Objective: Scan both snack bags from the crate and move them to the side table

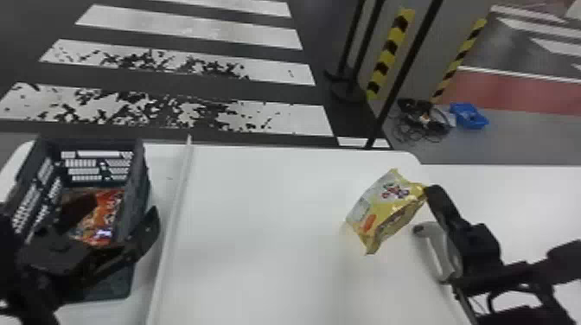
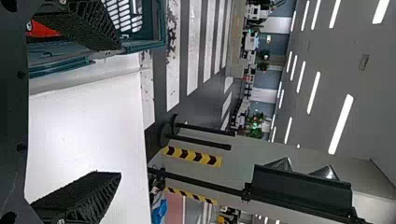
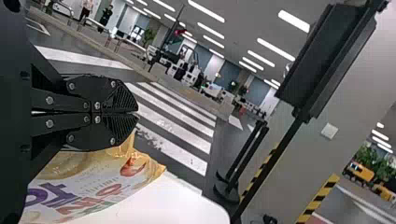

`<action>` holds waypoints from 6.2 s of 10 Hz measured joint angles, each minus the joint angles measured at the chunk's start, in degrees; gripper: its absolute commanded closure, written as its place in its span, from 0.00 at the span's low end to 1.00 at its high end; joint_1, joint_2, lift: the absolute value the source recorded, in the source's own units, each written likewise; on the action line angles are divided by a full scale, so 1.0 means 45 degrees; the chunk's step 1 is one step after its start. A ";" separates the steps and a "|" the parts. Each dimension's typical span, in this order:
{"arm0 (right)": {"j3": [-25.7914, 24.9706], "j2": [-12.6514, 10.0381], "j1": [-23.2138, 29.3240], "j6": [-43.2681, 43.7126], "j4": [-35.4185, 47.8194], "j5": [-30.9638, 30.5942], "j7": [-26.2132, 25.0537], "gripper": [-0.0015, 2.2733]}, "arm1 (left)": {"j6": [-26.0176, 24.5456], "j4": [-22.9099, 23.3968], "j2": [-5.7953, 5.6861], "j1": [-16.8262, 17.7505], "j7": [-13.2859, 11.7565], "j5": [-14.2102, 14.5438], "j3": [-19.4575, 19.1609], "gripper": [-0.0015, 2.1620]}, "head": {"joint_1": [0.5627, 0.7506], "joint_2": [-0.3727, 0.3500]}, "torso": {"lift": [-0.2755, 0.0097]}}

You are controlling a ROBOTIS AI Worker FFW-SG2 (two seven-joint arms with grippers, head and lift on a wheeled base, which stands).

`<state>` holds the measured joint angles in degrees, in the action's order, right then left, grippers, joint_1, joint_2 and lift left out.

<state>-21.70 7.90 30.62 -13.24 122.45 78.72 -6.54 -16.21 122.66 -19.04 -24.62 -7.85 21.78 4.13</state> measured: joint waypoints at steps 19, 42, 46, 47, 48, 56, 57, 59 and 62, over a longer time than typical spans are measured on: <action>0.2624 -0.0024 0.2166 0.1977 -0.0354 -0.7106 -0.1314 0.04 | 0.0878 -0.0642 0.0310 0.0277 -0.0032 -0.0211 0.0501 0.02 | 0.70 0.14 | 0.63; 0.0784 0.3138 -0.2182 0.0164 -0.6029 -1.2232 0.4576 0.00 | 0.1935 -0.1243 0.0128 -0.0388 -0.0083 -0.0071 -0.0639 0.02 | 0.70 0.11 | 0.63; 0.0756 0.4424 -0.3391 0.0842 -0.9439 -1.2574 0.6046 0.00 | 0.2390 -0.1918 -0.0040 -0.0333 -0.0151 0.0208 -0.0796 0.02 | 0.70 0.03 | 0.63; 0.0749 0.4597 -0.3856 0.1023 -1.0357 -1.2280 0.6671 0.00 | 0.2481 -0.2019 -0.0047 -0.0316 -0.0151 0.0217 -0.0802 0.02 | 0.70 0.03 | 0.63; 0.0775 0.4688 -0.4250 0.1266 -1.1064 -1.2190 0.7009 0.00 | 0.2512 -0.2079 -0.0058 -0.0292 -0.0150 0.0218 -0.0802 0.02 | 0.70 0.03 | 0.63; 0.1020 0.5060 -0.4696 0.1541 -1.2750 -1.2243 0.8277 0.06 | 0.2518 -0.2415 -0.0065 0.0131 -0.0203 0.0242 -0.0422 0.02 | 0.70 0.03 | 0.63; 0.1130 0.5061 -0.4701 0.1473 -1.2793 -1.2283 0.8360 0.28 | 0.2518 -0.2455 -0.0065 0.0190 -0.0202 0.0239 -0.0358 0.02 | 0.70 0.03 | 0.63; 0.1334 0.5061 -0.4851 0.0802 -1.2881 -1.2519 0.8407 0.99 | 0.2548 -0.2473 -0.0065 0.0216 -0.0208 0.0237 -0.0312 0.02 | 0.70 0.03 | 0.63; 0.1425 0.5065 -0.4746 0.0445 -1.2640 -1.2536 0.7939 0.99 | 0.2557 -0.2460 -0.0050 0.0214 -0.0198 0.0220 -0.0310 0.02 | 0.70 0.03 | 0.63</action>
<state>-15.28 30.69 9.26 -11.24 65.57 22.30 29.18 -4.71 111.59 -19.27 -23.65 -8.74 22.77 2.74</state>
